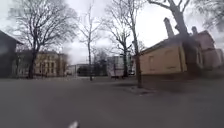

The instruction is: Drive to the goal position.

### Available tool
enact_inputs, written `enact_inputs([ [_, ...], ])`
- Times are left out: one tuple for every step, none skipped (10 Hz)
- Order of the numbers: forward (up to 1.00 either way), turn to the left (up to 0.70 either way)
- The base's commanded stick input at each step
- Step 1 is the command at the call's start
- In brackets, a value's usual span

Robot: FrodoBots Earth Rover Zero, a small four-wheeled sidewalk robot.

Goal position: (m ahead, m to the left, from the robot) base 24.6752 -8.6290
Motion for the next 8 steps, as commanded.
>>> enact_inputs([
  [1.00, 0.40],
  [1.00, 0.40],
  [1.00, 0.40],
  [1.00, 0.04],
  [1.00, 0.00],
  [1.00, 0.00],
  [1.00, 0.00],
  [1.00, 0.00],
])
